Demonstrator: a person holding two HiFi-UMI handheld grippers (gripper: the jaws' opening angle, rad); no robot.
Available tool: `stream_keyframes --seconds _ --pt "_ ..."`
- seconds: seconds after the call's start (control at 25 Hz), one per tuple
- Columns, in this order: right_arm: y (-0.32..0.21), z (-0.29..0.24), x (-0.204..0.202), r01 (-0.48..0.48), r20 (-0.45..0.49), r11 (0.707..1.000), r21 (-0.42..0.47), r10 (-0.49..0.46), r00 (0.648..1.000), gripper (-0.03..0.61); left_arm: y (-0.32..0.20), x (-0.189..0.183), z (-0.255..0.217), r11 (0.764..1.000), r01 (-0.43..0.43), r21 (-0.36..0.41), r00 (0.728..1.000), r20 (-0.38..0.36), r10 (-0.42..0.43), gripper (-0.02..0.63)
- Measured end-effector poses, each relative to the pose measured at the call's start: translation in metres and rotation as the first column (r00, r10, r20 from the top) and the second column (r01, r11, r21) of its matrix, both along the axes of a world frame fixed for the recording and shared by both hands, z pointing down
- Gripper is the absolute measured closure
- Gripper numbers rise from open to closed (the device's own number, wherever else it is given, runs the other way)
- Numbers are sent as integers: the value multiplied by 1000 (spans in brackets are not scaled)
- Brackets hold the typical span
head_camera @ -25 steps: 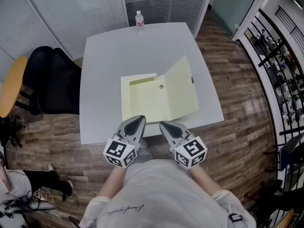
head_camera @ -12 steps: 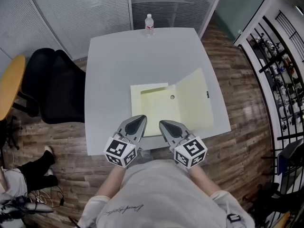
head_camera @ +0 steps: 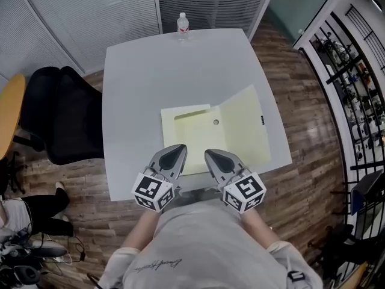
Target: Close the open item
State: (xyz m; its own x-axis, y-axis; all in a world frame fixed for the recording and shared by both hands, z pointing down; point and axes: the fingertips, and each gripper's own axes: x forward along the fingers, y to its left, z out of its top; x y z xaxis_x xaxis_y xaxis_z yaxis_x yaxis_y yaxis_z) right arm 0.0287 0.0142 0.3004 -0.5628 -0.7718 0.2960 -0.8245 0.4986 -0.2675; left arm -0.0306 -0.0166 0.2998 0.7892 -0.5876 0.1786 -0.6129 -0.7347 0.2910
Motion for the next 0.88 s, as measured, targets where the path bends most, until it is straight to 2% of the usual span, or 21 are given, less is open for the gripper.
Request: stream_keyframes --seconds 0.2,0.4,0.88 --pt "-17 -15 33 -35 -7 999 22 35 999 566 -8 12 -3 1000 8 -2 1000 3 -8 604" --pt "-29 -33 80 -108 -13 993 49 109 994 566 -18 31 -5 1000 -5 -4 1000 4 5 604" --pt "-30 -36 204 -301 -46 951 66 305 951 565 -29 94 -3 997 -78 -6 997 25 78 604"
